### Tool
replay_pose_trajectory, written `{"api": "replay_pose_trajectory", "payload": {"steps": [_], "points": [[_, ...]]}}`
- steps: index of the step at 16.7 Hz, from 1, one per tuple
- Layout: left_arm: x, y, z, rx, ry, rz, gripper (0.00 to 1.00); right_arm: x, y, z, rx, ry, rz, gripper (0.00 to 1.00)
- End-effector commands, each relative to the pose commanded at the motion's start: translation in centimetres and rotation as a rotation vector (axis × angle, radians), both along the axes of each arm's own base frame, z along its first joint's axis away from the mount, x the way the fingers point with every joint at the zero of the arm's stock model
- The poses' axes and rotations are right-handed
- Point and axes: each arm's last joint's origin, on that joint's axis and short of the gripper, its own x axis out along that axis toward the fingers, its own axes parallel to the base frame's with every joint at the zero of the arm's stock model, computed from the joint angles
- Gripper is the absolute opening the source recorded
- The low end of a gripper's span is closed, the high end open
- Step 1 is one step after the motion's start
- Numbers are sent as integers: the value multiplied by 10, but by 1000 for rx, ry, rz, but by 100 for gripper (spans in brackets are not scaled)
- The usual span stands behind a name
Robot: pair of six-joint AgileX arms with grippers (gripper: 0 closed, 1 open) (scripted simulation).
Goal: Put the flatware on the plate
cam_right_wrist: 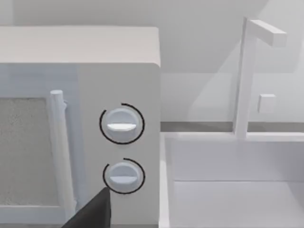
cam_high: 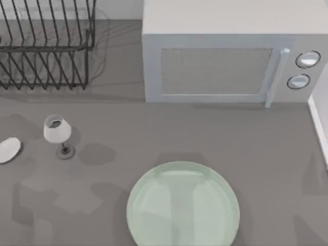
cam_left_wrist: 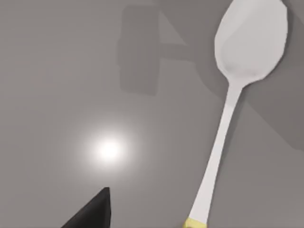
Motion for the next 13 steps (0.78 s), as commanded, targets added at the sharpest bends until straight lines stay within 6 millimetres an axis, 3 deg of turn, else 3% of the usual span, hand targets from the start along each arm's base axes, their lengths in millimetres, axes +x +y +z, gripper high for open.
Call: {"api": "replay_pose_trajectory", "payload": {"steps": [6, 9, 13], "points": [[62, 38, -27, -26, 408, -169, 100, 0, 0, 0, 0, 0, 0, 100], [73, 49, -36, -45, 487, -205, 100, 0, 0, 0, 0, 0, 0, 100], [74, 50, -37, -48, 495, -209, 100, 0, 0, 0, 0, 0, 0, 100]]}}
